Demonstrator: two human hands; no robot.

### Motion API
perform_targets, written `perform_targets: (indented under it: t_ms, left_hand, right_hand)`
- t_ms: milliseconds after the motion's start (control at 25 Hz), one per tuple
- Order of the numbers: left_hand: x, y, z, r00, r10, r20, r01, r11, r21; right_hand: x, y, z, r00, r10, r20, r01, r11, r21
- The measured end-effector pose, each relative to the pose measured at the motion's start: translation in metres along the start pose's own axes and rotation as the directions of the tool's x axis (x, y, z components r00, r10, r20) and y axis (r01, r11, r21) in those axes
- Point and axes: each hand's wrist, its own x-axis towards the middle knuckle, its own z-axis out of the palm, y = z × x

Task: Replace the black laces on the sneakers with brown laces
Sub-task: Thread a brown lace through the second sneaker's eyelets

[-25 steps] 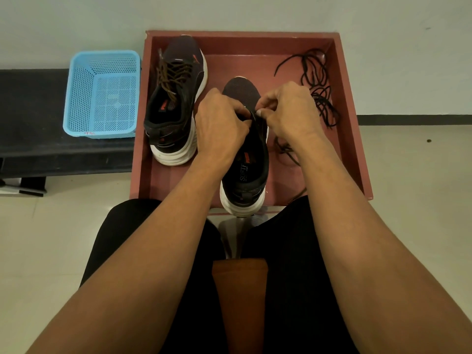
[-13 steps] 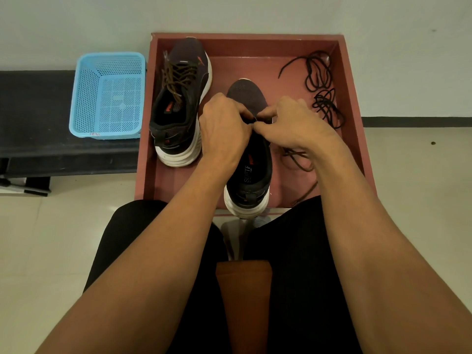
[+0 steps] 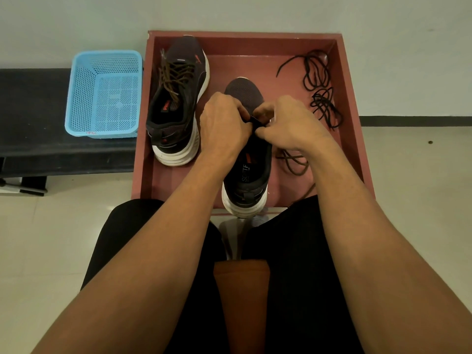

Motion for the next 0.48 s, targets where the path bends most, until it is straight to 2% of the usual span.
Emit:
perform_targets:
  t_ms: [120, 240, 480]
  left_hand:
    - [-0.002, 0.003, -0.002, 1.000, 0.012, 0.016, -0.013, 0.999, 0.046]
    - [-0.002, 0.004, -0.004, 0.999, 0.028, 0.047, -0.033, 0.994, 0.104]
    - [-0.004, 0.007, -0.011, 0.989, 0.080, 0.120, -0.092, 0.991, 0.095]
  right_hand:
    - [0.002, 0.001, 0.002, 0.999, -0.036, 0.007, 0.036, 0.999, 0.030]
    - [0.006, 0.001, 0.007, 1.000, -0.006, -0.018, 0.007, 1.000, 0.023]
    - [0.008, 0.002, 0.008, 0.982, 0.071, -0.177, -0.069, 0.997, 0.016]
